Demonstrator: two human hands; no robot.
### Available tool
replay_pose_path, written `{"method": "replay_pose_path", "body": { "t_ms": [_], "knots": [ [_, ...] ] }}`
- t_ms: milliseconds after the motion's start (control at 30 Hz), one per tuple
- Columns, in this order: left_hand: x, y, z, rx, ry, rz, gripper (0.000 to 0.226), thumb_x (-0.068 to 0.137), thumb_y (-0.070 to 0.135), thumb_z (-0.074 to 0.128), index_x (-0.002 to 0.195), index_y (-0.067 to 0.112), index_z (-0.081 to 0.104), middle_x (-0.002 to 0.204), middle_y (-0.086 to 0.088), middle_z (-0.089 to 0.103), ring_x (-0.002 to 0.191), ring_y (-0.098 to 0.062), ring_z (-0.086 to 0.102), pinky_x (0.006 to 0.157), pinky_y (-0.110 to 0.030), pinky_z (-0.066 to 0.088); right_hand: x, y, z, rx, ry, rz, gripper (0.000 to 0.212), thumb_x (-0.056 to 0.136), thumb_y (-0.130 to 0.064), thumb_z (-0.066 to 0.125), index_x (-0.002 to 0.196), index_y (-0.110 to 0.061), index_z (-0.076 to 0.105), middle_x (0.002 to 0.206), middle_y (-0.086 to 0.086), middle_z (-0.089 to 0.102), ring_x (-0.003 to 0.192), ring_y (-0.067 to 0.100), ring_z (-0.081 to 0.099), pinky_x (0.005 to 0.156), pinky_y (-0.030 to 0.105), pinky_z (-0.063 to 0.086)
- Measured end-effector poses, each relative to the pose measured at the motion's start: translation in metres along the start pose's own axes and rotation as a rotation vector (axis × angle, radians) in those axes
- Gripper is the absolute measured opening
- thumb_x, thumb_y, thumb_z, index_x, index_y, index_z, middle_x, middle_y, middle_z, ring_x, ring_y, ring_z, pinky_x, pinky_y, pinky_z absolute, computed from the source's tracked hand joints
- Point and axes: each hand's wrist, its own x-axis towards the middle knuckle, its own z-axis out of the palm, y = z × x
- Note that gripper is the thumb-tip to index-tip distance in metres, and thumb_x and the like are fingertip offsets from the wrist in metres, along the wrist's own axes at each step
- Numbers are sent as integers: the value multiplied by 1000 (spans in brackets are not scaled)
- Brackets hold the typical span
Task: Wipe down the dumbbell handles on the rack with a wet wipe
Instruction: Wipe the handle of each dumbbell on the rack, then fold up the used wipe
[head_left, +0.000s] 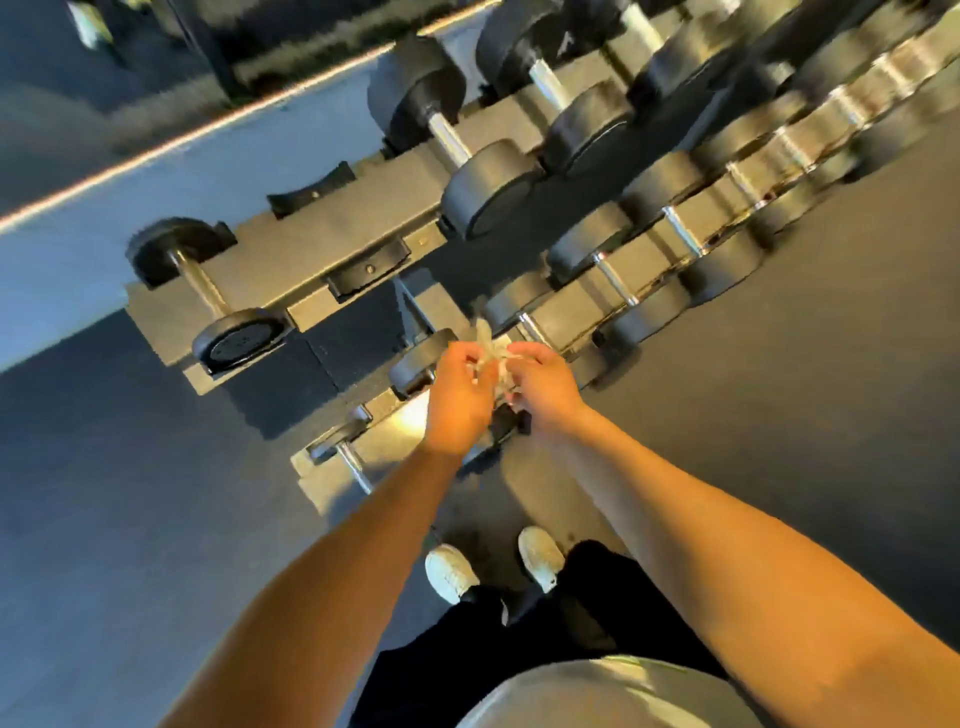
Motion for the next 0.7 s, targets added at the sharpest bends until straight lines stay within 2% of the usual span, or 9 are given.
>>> {"method": "replay_pose_path", "body": {
  "t_ms": [133,200,267,367,500,567,633,700],
  "knots": [
    [15,62,47,77,-1,82,9,94,25,65,93,19,59,100,-7,58,87,-20,57,82,-39,50,5,-41,-57,90,97,-89,30,86,7,52,89,-20,66,79,7,63,68,21,55,59,30,42],
    [17,92,73,46,-5,129,12,96,26,63,90,19,55,95,-2,55,85,-18,53,81,-39,48,8,-60,-90,103,133,-132,29,86,6,54,88,-19,68,79,7,66,72,22,59,64,34,47],
    [19,123,103,34,-33,176,12,98,26,61,92,19,53,87,4,55,82,-17,54,74,-35,46,10,-80,-130,133,156,-172,29,86,6,55,87,-20,68,77,5,67,72,20,59,65,34,48],
    [22,167,157,51,-105,198,4,100,25,56,100,24,52,91,5,59,87,-20,60,66,-25,43,19,-109,-195,194,194,-210,25,88,4,57,88,-18,68,79,4,67,71,17,61,59,27,47],
    [25,219,236,31,-227,338,22,102,18,51,120,32,50,103,3,63,88,-13,62,72,-22,49,33,-142,-292,236,258,-264,20,92,-1,57,101,-12,71,87,6,68,80,19,61,63,28,47],
    [29,244,278,53,-282,410,27,102,13,51,127,24,57,110,2,65,95,-14,62,82,-23,49,39,-156,-346,260,298,-309,18,93,-1,58,100,-12,69,85,5,68,74,16,61,57,23,48],
    [31,267,318,92,-337,429,24,102,11,53,123,17,64,110,6,64,100,-10,59,83,-12,43,44,-166,-396,256,347,-342,18,93,-1,58,97,-15,68,91,10,70,75,18,61,56,25,48],
    [30,292,356,80,-408,414,19,102,14,57,118,16,65,105,8,64,90,-2,60,76,-3,41,52,-177,-441,264,388,-371,19,94,-1,58,95,-17,68,97,13,71,78,20,62,61,29,50]
  ]
}}
